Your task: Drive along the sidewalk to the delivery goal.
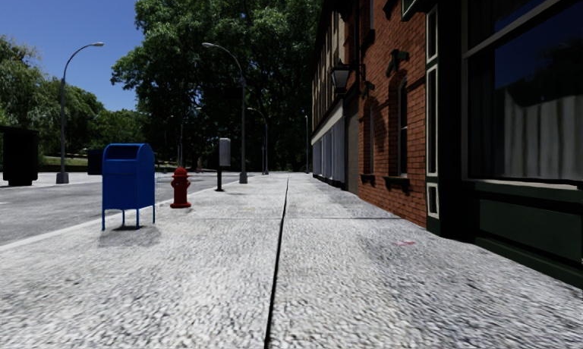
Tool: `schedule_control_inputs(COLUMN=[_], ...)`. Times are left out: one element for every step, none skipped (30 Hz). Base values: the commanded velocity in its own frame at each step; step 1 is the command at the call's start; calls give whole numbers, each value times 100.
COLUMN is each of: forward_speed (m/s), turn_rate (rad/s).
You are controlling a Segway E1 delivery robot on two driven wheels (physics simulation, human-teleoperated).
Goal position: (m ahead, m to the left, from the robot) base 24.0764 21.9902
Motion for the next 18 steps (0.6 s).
schedule_control_inputs(forward_speed=[200,200,200,200,200,200,200,200,200,200,200,200,200,200,200,200,200,200], turn_rate=[0,0,0,0,0,0,0,0,0,0,0,0,0,0,0,0,0,0])
